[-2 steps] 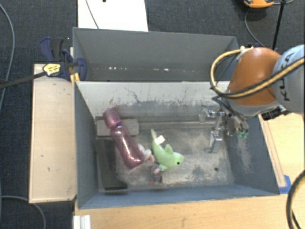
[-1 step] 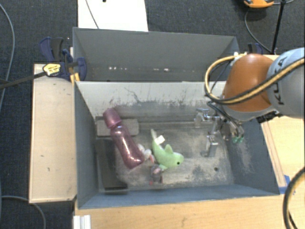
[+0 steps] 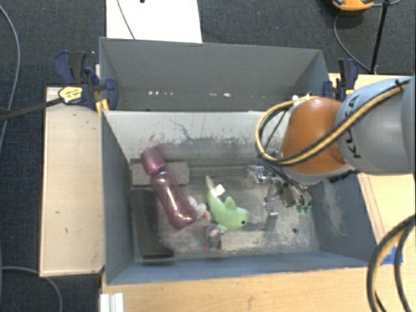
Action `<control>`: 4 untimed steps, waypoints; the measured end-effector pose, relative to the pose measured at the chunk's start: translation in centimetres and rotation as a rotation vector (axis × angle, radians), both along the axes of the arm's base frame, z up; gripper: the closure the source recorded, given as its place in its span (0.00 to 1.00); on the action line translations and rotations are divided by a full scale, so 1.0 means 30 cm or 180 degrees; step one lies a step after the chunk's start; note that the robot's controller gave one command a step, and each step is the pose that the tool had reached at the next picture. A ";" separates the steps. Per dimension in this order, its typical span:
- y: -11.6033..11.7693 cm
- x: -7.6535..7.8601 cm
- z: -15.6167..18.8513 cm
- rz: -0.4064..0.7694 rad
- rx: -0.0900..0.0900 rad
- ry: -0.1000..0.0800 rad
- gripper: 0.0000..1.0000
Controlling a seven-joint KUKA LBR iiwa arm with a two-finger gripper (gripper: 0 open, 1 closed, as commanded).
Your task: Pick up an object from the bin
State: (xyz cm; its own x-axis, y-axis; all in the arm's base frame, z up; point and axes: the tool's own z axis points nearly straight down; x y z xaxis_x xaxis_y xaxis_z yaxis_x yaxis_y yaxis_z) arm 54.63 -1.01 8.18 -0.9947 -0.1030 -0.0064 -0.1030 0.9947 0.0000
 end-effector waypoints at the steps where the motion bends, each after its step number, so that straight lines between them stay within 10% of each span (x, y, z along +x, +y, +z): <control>1: 0.061 0.034 -0.005 0.0037 -0.0002 0.0023 0.00; 4: 0.161 -0.035 -0.023 0.0743 -0.0005 -0.0015 0.00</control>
Offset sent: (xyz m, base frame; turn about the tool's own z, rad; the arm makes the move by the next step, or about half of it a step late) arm -0.0276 0.0376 -0.0046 -0.2568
